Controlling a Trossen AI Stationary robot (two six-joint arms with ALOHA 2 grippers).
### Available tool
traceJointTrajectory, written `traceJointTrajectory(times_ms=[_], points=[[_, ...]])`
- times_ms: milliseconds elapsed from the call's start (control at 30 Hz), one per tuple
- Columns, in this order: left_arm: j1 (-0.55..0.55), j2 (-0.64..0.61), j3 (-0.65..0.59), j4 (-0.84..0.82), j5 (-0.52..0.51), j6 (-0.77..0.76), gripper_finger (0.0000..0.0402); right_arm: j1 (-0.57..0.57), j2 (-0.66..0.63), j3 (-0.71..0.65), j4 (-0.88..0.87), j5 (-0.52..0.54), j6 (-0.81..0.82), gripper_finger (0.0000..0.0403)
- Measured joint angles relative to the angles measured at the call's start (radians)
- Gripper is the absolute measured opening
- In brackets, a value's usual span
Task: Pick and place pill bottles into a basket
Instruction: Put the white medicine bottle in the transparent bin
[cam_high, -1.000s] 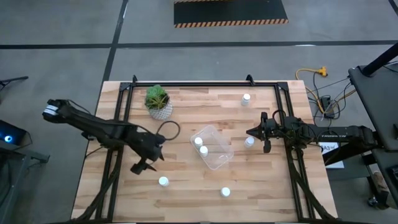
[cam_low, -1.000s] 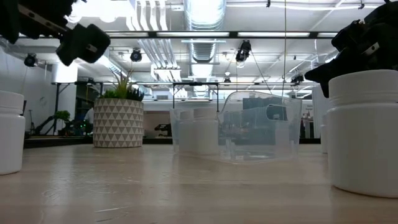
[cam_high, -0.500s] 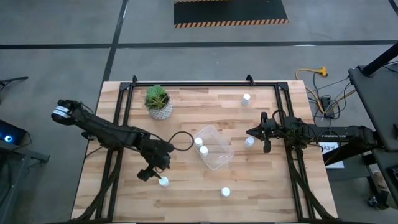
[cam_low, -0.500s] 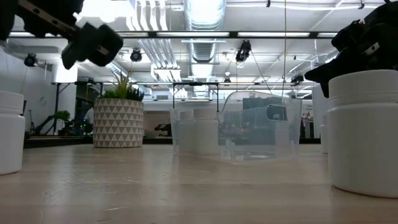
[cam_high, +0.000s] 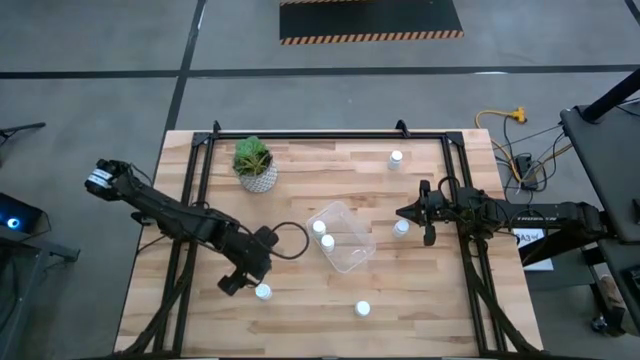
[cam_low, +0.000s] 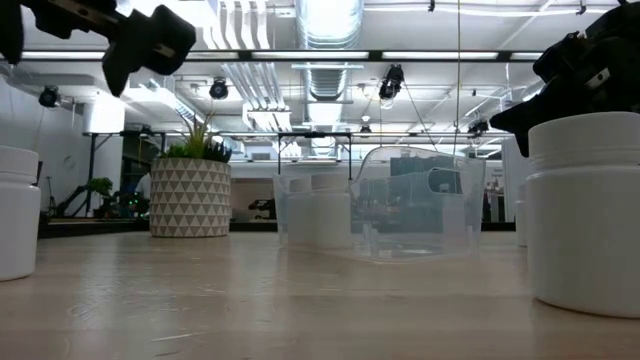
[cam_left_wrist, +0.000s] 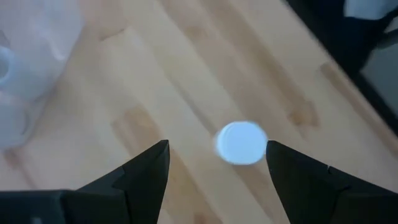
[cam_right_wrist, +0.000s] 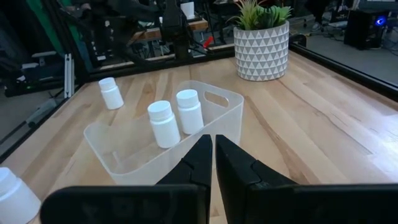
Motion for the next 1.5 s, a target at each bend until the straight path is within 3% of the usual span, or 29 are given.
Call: traceJointTrajectory(times_ms=[467,1000,1500], points=[[-0.062,0.004,0.003,0.02,-0.018,-0.008,0.0249,0.0,0.0,0.0,0.005,0.0,0.0,0.0013],[-0.105,0.165,0.011,0.06,-0.018,-0.035,0.0249,0.0,0.0,0.0,0.006,0.0,0.001,0.0013],[-0.109,0.228,0.003,0.06,-0.016,-0.066,0.0249,0.0,0.0,0.0,0.006,0.0,0.008,0.0013]])
